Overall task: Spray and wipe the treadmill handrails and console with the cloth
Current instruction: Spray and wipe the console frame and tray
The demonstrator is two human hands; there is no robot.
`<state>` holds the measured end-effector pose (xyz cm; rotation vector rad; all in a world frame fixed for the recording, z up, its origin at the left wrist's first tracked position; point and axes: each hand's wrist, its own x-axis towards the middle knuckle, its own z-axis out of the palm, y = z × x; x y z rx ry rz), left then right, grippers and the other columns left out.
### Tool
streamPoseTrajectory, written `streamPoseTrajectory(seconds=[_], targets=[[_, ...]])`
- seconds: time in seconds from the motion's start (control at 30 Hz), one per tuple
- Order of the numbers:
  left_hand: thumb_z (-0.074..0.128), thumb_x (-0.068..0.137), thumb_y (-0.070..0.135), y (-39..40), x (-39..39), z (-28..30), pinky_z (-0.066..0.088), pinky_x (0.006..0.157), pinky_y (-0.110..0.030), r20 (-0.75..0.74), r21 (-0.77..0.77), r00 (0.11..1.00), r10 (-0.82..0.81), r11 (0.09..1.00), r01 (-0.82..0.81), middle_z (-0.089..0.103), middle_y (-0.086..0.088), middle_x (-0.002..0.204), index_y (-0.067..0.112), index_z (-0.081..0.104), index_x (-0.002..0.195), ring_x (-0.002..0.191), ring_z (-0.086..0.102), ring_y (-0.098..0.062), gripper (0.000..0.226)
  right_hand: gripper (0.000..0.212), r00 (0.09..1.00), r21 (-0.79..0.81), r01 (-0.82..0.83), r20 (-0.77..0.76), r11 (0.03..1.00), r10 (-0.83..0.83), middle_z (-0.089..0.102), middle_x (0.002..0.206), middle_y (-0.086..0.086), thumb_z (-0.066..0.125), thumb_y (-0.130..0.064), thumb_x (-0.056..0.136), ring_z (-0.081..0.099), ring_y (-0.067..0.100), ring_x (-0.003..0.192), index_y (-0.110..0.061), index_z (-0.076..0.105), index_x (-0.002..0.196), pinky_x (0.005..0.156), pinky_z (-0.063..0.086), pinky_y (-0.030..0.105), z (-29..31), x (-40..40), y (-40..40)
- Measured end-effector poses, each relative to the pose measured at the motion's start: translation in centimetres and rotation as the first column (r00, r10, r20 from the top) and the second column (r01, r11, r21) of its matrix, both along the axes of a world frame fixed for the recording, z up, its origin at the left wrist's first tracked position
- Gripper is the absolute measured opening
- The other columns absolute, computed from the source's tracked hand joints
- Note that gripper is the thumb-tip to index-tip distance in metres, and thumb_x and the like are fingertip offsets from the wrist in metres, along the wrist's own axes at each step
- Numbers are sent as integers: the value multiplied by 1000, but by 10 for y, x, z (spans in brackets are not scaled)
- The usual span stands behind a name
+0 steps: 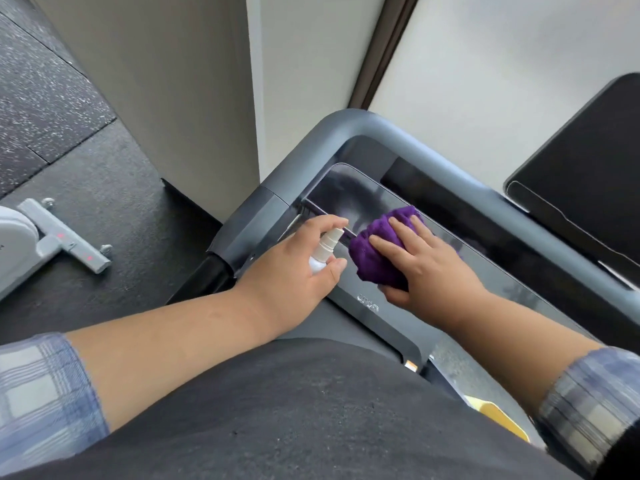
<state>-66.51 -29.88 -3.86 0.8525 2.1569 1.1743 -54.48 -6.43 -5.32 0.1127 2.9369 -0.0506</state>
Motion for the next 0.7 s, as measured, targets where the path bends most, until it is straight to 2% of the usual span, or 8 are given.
streamPoseTrajectory(seconds=[0.13,0.27,0.37,0.5,0.6,0.63,0.7], targets=[[59,93,44,-6,0,-1,43,78,-19,12,8,1000,-2,1000,2,58,25,101,59,38,129,91,55,2,44,78,999,1,30,-15,1000,-30,42,152,13,52,-62,74,35,46,140,-31,40,144,97,49,59,-2,-10,-3],[59,94,44,-15,0,-4,46,77,-27,11,10,1000,13,1000,-13,59,23,98,59,38,129,88,57,-2,44,80,1000,-45,-9,-24,999,8,39,153,17,59,-61,70,31,46,143,-23,50,139,108,40,59,0,-66,-10],[57,91,48,-19,2,-5,44,75,-26,25,17,1000,15,1000,-16,59,26,93,62,38,127,86,57,0,43,82,999,-53,-48,-19,997,47,34,157,16,67,-64,70,24,42,147,-18,53,136,114,34,53,5,-110,-18],[53,86,56,-16,3,-2,48,79,-27,35,23,999,19,1000,-19,61,29,97,66,36,125,89,59,1,44,87,999,-122,-43,20,992,46,31,161,11,48,-76,66,17,35,151,-18,53,131,119,26,50,10,-120,-26],[53,85,58,-11,4,3,51,85,-32,33,31,999,6,999,-7,60,31,99,65,37,126,92,59,1,44,66,971,-139,-235,2,962,238,39,157,6,63,-65,74,24,30,150,-16,61,117,118,30,47,9,-95,-22],[52,84,59,-10,4,5,51,85,-31,26,37,1000,1,999,-2,59,31,99,66,36,125,92,59,2,44,60,966,-152,-257,-1,954,259,40,156,5,68,-61,76,26,28,150,-16,63,115,118,31,45,8,-88,-20],[50,83,61,-11,4,7,50,84,-29,12,54,1000,4,999,-5,59,31,100,67,36,124,93,59,3,44,55,981,-200,-194,-39,960,190,43,155,6,76,-53,75,29,26,149,-15,63,114,117,33,45,7,-79,-13]])
